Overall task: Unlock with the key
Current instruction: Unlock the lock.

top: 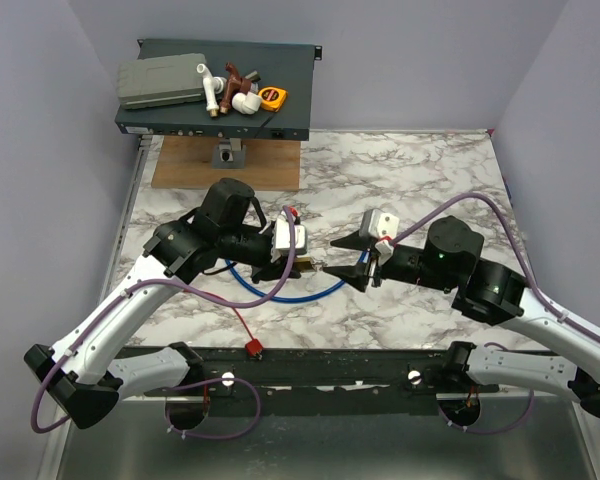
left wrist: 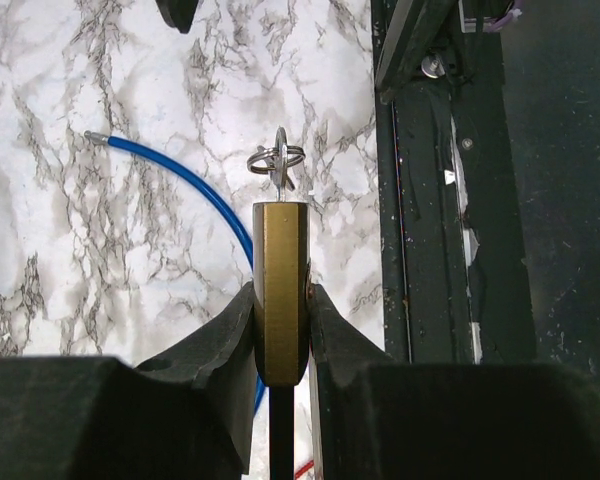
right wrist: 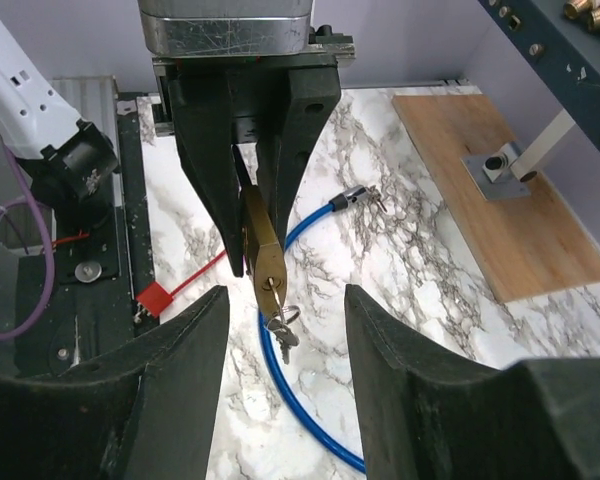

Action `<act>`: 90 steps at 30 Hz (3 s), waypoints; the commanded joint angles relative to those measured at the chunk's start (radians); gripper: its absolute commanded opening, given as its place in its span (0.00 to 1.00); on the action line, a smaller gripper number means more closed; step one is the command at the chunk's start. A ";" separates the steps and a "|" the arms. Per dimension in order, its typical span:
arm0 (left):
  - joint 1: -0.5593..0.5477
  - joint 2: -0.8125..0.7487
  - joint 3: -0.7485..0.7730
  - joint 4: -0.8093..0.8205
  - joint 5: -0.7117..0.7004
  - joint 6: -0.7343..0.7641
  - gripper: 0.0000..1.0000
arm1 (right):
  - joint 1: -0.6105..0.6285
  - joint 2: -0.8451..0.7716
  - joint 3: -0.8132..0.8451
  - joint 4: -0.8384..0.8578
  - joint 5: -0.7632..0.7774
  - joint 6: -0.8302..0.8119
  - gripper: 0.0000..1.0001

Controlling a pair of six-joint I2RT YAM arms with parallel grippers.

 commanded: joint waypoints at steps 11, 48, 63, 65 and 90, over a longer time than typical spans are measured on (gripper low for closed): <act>0.006 -0.030 0.025 0.021 0.072 0.038 0.00 | -0.019 0.085 0.010 -0.054 -0.055 0.003 0.38; -0.128 -0.059 0.077 0.358 -0.402 0.443 0.00 | -0.342 0.270 0.031 0.149 -0.541 0.484 0.01; -0.131 0.012 0.179 0.128 -0.299 0.246 0.00 | -0.359 0.109 0.044 0.106 -0.422 0.172 0.50; -0.125 0.047 0.231 0.050 -0.228 0.182 0.00 | -0.358 0.084 0.022 0.123 -0.436 0.090 0.54; -0.121 0.256 0.454 -0.173 -0.109 0.087 0.00 | -0.356 0.167 -0.016 0.271 -0.726 0.074 0.39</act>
